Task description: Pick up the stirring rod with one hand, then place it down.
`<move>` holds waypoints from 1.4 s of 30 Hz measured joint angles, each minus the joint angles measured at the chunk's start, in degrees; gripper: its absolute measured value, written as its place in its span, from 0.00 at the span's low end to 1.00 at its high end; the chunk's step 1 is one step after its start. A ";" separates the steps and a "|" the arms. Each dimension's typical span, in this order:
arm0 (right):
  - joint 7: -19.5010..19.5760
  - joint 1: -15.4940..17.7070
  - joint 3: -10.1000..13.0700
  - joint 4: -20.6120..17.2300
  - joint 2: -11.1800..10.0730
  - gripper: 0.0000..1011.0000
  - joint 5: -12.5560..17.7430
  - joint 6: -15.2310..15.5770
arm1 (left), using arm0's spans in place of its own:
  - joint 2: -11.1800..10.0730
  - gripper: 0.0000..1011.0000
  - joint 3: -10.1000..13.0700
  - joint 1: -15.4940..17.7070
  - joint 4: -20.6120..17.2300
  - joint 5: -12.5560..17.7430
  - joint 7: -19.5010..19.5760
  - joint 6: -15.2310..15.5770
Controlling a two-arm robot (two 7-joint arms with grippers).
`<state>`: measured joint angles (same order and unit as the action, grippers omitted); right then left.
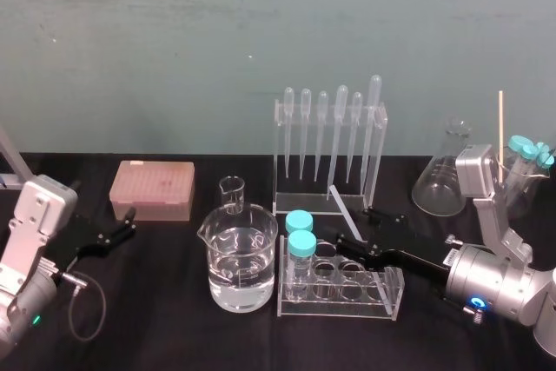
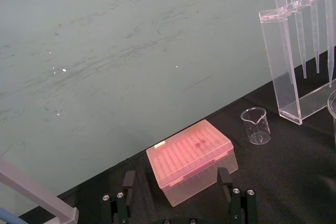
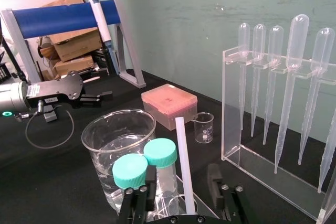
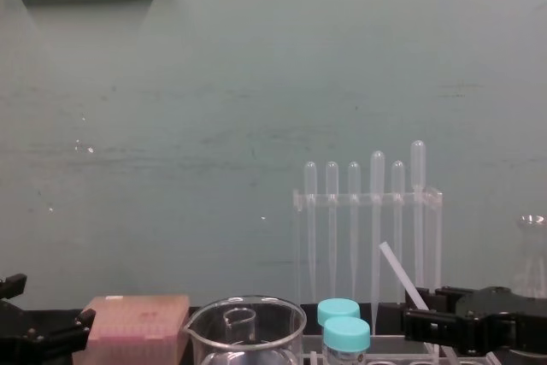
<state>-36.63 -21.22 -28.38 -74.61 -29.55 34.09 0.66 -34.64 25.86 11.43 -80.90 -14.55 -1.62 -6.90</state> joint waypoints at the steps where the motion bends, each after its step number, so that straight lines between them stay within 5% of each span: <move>1: 0.00 0.00 0.00 0.00 0.00 0.62 0.01 0.00 | 0.00 0.99 0.00 0.00 0.00 0.00 0.00 0.00; 18: -0.07 0.00 0.00 0.00 0.00 0.09 0.03 -0.07 | 0.00 0.99 0.00 0.00 0.00 0.00 0.00 0.00; 33: 0.55 0.19 0.15 -0.34 -0.07 0.08 -0.68 -0.84 | 0.00 0.99 0.00 0.00 0.00 0.00 0.00 0.00; 42: 4.99 1.27 3.07 -4.09 -0.15 0.08 -6.42 -8.96 | 0.00 0.99 0.00 0.00 0.00 0.00 0.00 0.00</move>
<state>-31.64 -19.96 -25.31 -78.71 -29.70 27.67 -8.30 -34.65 25.86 11.43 -80.90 -14.55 -1.62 -6.91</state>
